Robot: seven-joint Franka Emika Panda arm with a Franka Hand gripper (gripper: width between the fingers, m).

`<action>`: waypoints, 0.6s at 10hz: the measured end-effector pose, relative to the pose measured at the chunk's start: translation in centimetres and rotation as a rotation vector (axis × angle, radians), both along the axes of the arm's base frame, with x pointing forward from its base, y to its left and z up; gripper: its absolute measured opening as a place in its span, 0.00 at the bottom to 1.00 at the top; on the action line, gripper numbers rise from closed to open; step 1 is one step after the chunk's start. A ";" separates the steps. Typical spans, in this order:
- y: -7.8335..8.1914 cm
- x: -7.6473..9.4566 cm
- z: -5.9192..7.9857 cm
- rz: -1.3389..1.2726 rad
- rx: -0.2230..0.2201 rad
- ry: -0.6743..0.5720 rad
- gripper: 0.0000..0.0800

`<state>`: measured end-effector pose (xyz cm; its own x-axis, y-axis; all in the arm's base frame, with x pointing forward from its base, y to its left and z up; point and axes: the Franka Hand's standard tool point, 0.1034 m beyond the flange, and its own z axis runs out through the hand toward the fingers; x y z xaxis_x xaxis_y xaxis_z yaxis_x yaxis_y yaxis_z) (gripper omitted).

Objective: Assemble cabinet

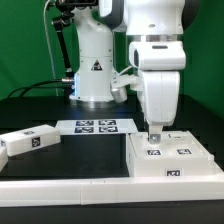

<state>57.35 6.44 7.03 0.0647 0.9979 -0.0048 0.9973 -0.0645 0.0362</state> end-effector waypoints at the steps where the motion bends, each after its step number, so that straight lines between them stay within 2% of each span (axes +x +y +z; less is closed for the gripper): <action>1: 0.1 -0.8 0.3 -0.002 -0.004 0.002 0.73; 2: 0.2 -2.1 0.8 -0.017 -0.012 0.006 0.94; 3: 0.4 -3.9 1.4 -0.051 -0.026 0.007 0.98; 6: 0.7 -7.7 2.4 -0.105 -0.027 -0.016 1.00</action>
Offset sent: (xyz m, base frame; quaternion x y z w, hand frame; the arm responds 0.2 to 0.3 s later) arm -0.0457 -0.0076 0.0185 -0.0323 -0.0520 0.0368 0.9974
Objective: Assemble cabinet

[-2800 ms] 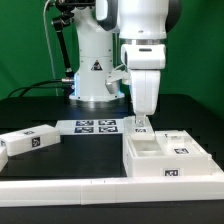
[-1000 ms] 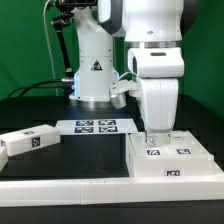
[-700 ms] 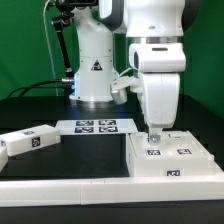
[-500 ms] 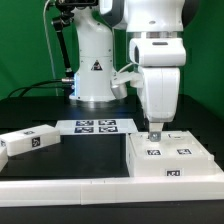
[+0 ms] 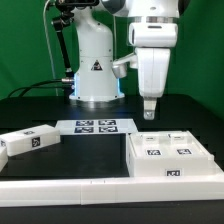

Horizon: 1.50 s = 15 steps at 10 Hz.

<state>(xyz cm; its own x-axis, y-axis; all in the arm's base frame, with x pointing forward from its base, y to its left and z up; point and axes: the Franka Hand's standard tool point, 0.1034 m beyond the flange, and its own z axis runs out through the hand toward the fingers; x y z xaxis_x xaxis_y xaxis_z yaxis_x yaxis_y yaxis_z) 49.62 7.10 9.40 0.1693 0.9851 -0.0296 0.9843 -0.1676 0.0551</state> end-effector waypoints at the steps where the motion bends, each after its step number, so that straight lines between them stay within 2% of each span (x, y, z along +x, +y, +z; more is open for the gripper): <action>1: -0.1 -0.9 0.1 -0.018 -0.003 0.006 1.00; 3: -0.2 -2.3 -0.2 -0.087 0.002 0.002 1.00; 5: 0.2 -3.6 -1.0 -0.137 0.025 -0.013 1.00; 8: 0.3 -3.5 -1.1 -0.184 0.036 -0.024 1.00; 10: 0.5 -3.6 -1.2 -0.384 0.055 -0.032 1.00; 11: 0.7 -4.1 -1.6 -0.540 0.069 -0.032 1.00; 13: 1.3 -4.1 -2.1 -0.779 0.084 -0.028 1.00; 15: 1.7 -4.2 -2.4 -0.931 0.096 -0.021 1.00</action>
Offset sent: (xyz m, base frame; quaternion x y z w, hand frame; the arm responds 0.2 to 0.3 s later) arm -0.0382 -0.0020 -0.0068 -0.0397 -0.0031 0.1288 0.9909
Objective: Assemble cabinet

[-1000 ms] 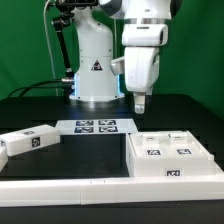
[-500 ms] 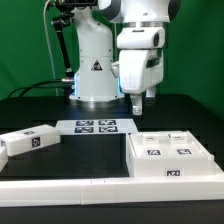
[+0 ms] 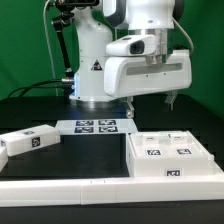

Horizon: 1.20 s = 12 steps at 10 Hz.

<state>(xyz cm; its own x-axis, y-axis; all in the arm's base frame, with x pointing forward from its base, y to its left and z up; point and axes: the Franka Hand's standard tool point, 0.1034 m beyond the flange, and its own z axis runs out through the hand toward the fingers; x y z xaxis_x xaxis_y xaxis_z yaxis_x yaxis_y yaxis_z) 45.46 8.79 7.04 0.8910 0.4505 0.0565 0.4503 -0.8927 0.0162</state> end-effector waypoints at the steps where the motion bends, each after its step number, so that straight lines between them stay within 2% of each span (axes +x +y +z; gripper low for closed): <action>1: 0.2 0.0 0.0 -0.083 0.015 0.004 1.00; 4: 0.7 -0.1 0.0 -0.280 0.049 0.019 1.00; 7: 1.4 -0.9 -1.0 -0.402 0.033 0.050 1.00; 10: 0.3 0.5 -2.5 -0.419 0.030 0.060 1.00; 12: 0.6 1.8 -3.2 -0.431 0.042 0.056 1.00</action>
Offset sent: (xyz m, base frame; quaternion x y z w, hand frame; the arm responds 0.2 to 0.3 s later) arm 0.0000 0.0000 0.0000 0.0000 0.0000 0.1938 0.9810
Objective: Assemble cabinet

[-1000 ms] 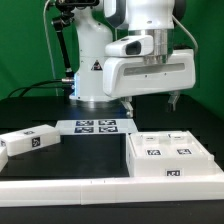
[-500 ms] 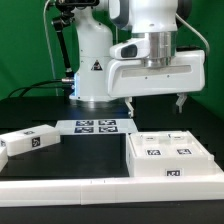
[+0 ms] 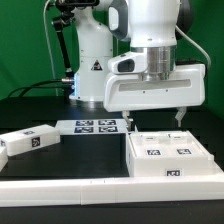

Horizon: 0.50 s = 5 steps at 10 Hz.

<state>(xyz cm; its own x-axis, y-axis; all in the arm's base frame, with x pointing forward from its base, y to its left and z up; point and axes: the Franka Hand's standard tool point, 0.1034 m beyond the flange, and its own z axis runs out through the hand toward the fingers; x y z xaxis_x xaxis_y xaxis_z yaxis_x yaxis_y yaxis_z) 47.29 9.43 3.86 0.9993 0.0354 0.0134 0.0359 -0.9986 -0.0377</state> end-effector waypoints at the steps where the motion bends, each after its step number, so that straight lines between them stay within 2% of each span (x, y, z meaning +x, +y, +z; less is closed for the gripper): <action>1: 0.1 0.8 -0.5 -0.007 0.008 -0.007 1.00; 3: 0.0 2.1 -1.8 0.023 0.021 -0.051 1.00; 5: 0.2 2.0 -1.9 0.030 0.022 -0.048 1.00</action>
Offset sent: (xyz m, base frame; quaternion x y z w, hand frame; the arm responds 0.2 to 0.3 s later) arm 0.0000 0.0000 0.0000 0.0000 0.0000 0.0000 1.0000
